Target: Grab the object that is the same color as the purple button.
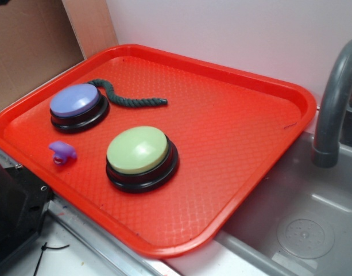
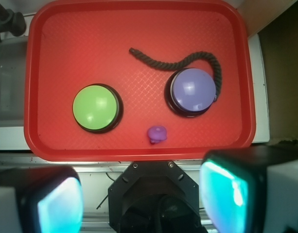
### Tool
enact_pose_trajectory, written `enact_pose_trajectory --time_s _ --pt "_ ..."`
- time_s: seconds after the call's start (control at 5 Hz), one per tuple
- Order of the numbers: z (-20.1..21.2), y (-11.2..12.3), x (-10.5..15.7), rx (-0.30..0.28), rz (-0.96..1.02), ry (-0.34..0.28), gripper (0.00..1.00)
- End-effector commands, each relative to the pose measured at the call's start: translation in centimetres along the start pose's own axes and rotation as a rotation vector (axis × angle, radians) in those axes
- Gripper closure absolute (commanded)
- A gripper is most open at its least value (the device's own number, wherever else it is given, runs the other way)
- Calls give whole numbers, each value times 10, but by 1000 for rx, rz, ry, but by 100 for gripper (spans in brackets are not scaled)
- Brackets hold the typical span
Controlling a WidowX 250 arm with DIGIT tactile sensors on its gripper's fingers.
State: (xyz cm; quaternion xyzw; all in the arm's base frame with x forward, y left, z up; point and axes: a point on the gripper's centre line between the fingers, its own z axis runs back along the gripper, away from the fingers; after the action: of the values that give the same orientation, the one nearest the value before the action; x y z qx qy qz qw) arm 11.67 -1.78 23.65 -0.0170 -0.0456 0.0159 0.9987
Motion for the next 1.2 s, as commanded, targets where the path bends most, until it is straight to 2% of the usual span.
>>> enact_pose_trajectory --time_s 0.0,0.2,0.4,1.0 --pt "0 0 0 0 0 0 0" --pt "-31 9 5 -19 70 14 0" --pt "-57 21 8 -55 117 -29 0" --pt "-123 37 19 -78 176 -41 0"
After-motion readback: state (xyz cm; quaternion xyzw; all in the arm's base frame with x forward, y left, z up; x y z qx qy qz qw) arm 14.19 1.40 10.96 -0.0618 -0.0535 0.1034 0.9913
